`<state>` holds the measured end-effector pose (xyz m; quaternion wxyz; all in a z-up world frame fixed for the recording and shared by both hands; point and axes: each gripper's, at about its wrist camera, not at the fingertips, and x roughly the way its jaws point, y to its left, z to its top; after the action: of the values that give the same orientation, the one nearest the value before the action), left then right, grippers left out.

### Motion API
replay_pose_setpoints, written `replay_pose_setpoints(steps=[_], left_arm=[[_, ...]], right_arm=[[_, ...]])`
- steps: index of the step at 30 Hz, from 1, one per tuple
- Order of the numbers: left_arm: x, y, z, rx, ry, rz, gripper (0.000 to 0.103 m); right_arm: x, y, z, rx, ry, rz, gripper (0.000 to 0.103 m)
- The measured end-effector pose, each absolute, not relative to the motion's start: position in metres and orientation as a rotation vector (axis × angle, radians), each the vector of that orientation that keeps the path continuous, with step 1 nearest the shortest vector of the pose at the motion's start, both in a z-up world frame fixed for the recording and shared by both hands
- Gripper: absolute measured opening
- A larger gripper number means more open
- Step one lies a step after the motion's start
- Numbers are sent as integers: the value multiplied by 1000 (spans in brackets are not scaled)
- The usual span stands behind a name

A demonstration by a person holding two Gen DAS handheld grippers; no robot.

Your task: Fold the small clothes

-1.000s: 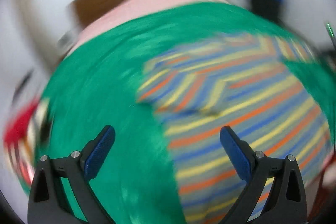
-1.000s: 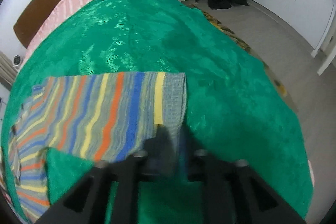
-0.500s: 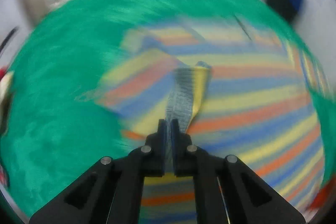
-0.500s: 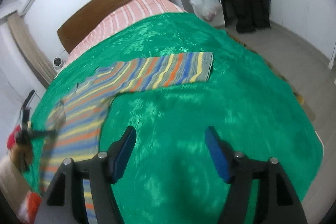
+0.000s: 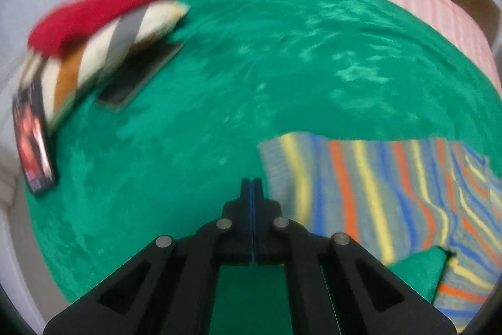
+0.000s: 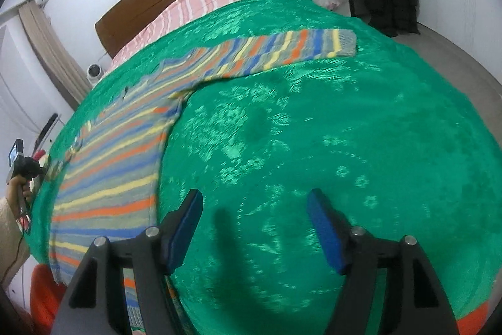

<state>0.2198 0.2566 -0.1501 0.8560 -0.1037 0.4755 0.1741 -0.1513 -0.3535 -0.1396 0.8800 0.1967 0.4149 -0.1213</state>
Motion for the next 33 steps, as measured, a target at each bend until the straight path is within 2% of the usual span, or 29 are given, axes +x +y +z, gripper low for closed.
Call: replay_pose_setpoints(steps=[5, 7, 8, 9, 10, 11, 12, 14, 16, 17, 18, 20, 23, 33], left_arm=[[197, 281, -168, -316, 1006, 352, 0], [183, 292, -167, -355, 1010, 310, 4], [177, 296, -166, -373, 1015, 279, 16], [172, 299, -163, -390, 1014, 242, 41], [167, 300, -159, -406, 1007, 197, 58], [164, 300, -154, -423, 992, 157, 81], [161, 301, -149, -450, 964, 115, 85], [168, 299, -149, -491, 971, 41, 84], [185, 288, -156, -490, 1022, -15, 75], [193, 279, -160, -462, 1044, -29, 62], [201, 269, -164, -432, 1065, -35, 40], [212, 249, -171, -339, 1097, -11, 5], [212, 228, -167, -102, 1071, 191, 4], [207, 245, -174, -125, 1075, 282, 6]], right_arm=[[-151, -352, -141, 403, 876, -260, 69], [-151, -352, -141, 404, 880, -257, 69], [-150, -352, -141, 407, 881, -253, 70], [-150, -352, -140, 410, 881, -252, 71], [-150, -352, -140, 411, 881, -252, 72], [-150, -352, -139, 411, 880, -254, 73], [-149, -351, -139, 412, 880, -255, 75], [-147, -350, -139, 406, 885, -258, 76], [-143, -346, -139, 390, 892, -264, 77], [-143, -346, -139, 389, 894, -266, 77], [-143, -344, -138, 389, 895, -268, 77], [-144, -341, -137, 384, 894, -270, 77], [-146, -337, -137, 369, 903, -278, 77], [-151, -338, -138, 369, 904, -279, 77]])
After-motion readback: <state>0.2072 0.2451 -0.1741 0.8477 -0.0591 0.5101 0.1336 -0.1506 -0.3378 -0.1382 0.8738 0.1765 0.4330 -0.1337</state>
